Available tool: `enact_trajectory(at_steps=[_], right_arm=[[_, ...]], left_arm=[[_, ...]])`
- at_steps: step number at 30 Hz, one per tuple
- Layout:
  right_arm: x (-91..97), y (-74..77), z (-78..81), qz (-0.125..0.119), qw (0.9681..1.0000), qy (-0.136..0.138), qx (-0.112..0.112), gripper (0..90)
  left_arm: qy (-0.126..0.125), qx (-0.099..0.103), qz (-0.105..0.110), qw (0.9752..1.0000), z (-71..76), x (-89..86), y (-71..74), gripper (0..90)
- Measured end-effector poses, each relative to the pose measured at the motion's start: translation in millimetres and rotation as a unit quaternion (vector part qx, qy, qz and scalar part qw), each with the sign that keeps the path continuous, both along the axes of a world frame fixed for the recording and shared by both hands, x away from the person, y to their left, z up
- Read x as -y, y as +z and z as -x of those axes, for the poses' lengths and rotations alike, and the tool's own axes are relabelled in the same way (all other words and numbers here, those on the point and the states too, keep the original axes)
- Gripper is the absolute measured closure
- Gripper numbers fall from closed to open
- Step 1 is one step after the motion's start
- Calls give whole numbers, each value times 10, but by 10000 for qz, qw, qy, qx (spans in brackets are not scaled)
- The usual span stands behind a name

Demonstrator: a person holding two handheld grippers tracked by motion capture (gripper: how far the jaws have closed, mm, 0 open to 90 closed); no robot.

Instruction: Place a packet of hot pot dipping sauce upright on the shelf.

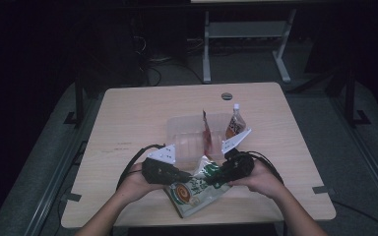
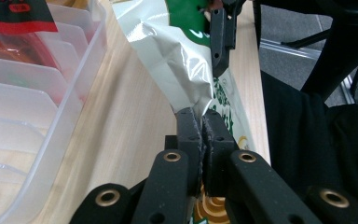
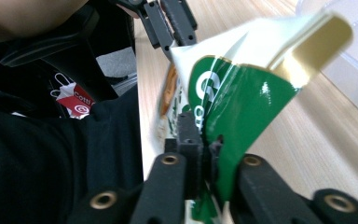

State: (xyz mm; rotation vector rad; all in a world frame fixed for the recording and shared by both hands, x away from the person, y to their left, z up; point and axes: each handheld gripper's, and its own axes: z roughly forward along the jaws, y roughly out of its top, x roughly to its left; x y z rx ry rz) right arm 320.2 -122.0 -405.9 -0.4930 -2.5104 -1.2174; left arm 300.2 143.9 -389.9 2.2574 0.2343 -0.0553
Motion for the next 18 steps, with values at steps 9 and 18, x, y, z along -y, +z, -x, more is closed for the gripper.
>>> enact_trajectory(at_steps=[9, 18], right_arm=[[86, 117, 1, -94, 9994, -278, 208, 897], [171, 235, 1, -28, 9983, -477, 330, 897]], left_arm=[[349, 117, 31, 9993, -3, -128, 43, 524], [861, 149, -254, 9959, 3, -357, 13, 248]])
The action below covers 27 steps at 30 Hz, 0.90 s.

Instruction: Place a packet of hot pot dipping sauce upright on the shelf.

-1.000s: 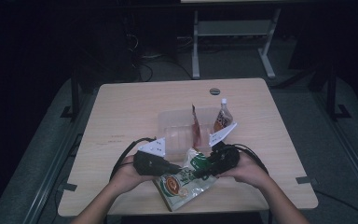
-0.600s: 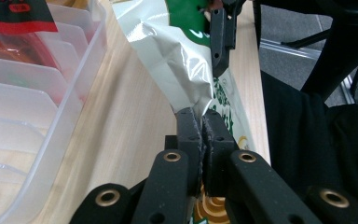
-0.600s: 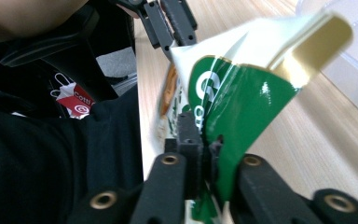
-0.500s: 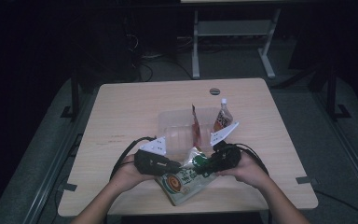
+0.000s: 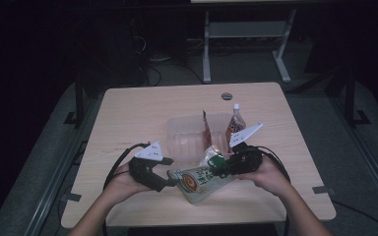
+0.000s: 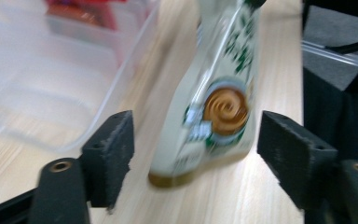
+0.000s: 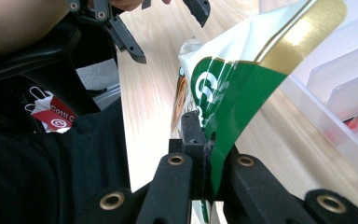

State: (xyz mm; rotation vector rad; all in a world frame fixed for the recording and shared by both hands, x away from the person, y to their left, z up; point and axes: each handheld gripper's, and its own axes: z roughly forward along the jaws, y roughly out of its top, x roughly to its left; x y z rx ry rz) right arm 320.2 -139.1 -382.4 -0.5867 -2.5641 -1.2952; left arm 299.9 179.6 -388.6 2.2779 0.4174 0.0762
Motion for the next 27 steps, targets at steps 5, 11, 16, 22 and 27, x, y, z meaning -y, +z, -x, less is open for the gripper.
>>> enact_trajectory(at_steps=[5, 11, 16, 22, 27], right_arm=[[57, 126, -3, -11, 9998, -161, 73, 897], [102, 304, -19, 77, 9993, -302, 224, 897], [157, 475, -62, 99, 9982, -476, 358, 897], [247, 695, -157, 62, 9962, -756, 421, 896], [320, 886, -256, 100, 9937, -1013, 475, 896]], left_arm=[[165, 51, -54, 9998, 25, -86, -31, 188], [295, 21, -87, 9995, 60, -154, -93, 158], [287, 21, -75, 9996, 46, -139, -115, 156], [263, -4, -125, 9996, 36, -126, -150, 156], [281, -32, -122, 9995, 24, -126, -147, 156]])
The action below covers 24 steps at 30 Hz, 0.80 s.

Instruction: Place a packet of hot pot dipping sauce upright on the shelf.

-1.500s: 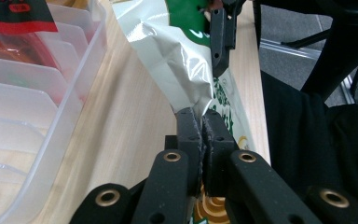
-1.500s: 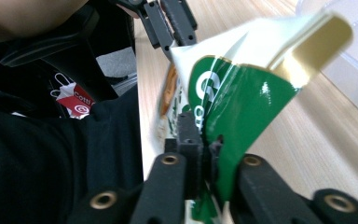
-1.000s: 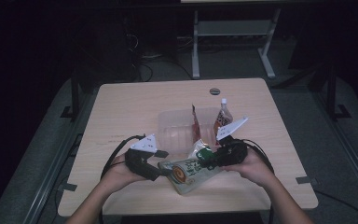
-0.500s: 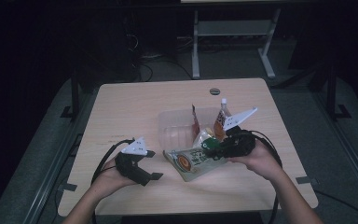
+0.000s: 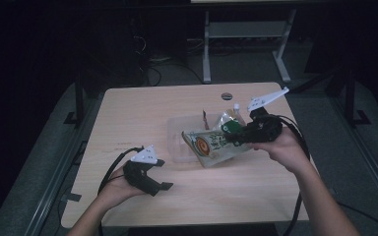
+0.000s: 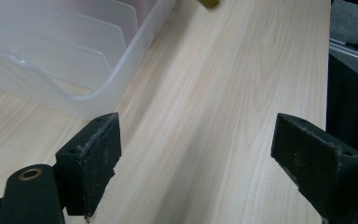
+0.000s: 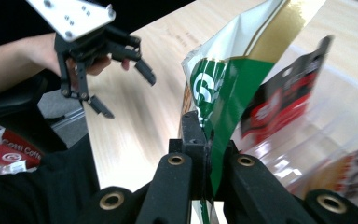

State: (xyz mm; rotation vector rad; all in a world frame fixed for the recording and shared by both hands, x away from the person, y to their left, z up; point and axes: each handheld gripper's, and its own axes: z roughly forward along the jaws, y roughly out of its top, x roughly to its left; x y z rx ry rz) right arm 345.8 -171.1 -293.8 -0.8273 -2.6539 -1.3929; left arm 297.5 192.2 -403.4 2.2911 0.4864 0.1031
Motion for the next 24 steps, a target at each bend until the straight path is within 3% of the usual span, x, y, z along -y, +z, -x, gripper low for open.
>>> enact_trajectory(at_steps=[9, 17, 24], right_arm=[[-71, 224, -165, 220, 9987, -469, -2, 896], [-289, 282, -365, 270, 9977, -621, -71, 897], [-519, 273, -491, 521, 9954, -795, -112, 896]], left_arm=[[-38, -36, -64, 10000, -15, 10, -10, 157], [-55, -48, -81, 9999, -22, 11, -19, 157], [-58, -42, -96, 9999, -24, 8, -13, 157]])
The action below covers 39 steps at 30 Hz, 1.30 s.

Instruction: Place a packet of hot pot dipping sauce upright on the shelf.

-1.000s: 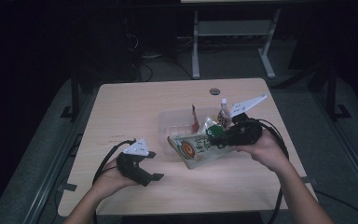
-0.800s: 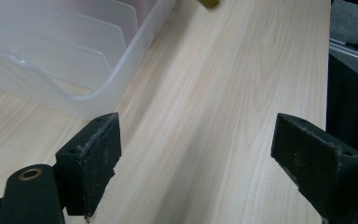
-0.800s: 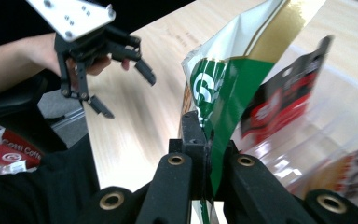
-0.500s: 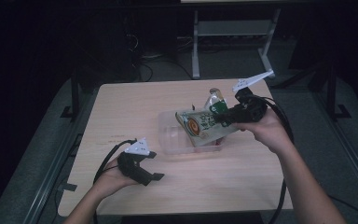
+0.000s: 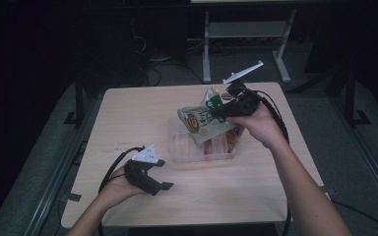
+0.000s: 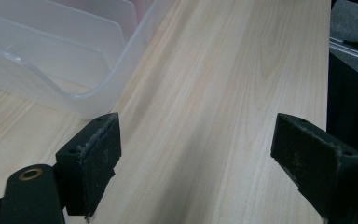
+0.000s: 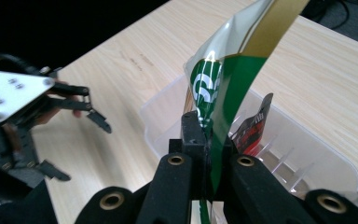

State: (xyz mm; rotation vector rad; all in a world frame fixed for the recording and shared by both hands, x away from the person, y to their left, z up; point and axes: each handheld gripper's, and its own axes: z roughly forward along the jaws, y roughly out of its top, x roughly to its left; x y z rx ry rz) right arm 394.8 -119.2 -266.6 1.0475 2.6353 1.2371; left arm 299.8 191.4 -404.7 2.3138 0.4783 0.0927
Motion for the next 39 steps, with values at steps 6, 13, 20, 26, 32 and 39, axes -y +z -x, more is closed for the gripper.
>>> enact_trajectory(at_steps=[6, 13, 20, 26, 32, 39], right_arm=[[-131, -87, -66, 252, 9996, -122, -26, 896], [-186, -182, -96, 430, 9984, -346, -77, 892], [-210, -267, -115, 530, 9975, -447, -166, 873], [-266, -346, -133, 645, 9967, -387, -297, 806], [-298, -414, -144, 705, 9961, -386, -365, 779], [-213, -363, -146, 385, 9982, -378, -257, 657]], left_arm=[[8, -30, 30, 10000, 6, 7, -11, 157], [-2, -40, 44, 10000, 3, 15, -18, 157], [-10, -75, 35, 10000, 3, 18, -24, 157], [-48, -73, 8, 10000, 4, 25, -29, 157], [-64, -65, -9, 10000, -3, 14, -20, 157], [-38, -54, 16, 10000, -8, 5, -15, 156]])
